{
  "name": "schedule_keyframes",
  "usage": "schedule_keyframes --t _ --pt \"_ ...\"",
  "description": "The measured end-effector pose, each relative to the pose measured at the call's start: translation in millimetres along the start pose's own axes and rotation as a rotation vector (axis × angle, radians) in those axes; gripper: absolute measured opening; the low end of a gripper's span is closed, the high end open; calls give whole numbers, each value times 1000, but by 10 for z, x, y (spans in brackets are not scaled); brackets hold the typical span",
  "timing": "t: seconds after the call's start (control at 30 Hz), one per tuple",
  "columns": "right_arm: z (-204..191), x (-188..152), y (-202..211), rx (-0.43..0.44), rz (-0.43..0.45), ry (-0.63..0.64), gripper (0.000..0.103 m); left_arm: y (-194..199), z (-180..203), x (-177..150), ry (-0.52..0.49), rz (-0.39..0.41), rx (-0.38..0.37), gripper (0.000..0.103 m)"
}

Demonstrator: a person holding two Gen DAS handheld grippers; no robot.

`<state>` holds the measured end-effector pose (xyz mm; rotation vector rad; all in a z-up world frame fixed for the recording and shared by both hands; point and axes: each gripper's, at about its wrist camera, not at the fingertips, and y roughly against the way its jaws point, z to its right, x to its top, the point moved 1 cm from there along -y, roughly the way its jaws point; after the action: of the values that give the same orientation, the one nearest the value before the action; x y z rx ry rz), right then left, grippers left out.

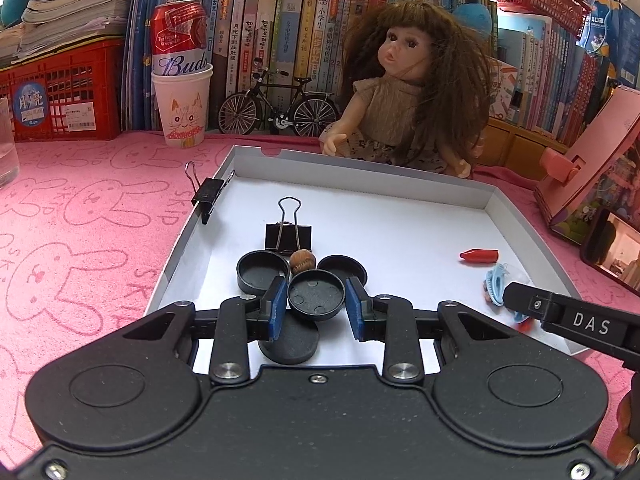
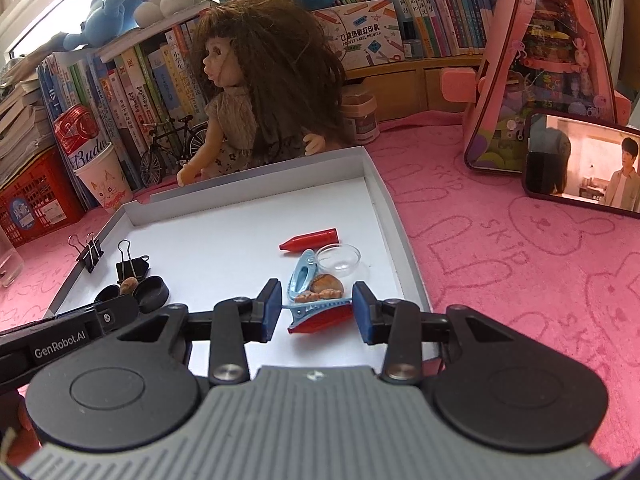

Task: Organize rigid objects
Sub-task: 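Open both tools to drop the lid and hair clip into the tray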

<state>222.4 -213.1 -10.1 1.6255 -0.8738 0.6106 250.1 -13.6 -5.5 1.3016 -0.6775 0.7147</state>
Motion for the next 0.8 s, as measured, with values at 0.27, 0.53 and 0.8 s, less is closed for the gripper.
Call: schedule_keyframes --t 0.27,0.53,0.8 --pt "3 52 -95 -7 5 9 45 -86 -14 36 3 5 16 30" --pt "-15 43 -106 -18 14 34 46 -95 -8 27 -5 11 20 30" --pt "-32 28 -97 -16 18 40 61 -94 2 20 -13 -8 33 47"
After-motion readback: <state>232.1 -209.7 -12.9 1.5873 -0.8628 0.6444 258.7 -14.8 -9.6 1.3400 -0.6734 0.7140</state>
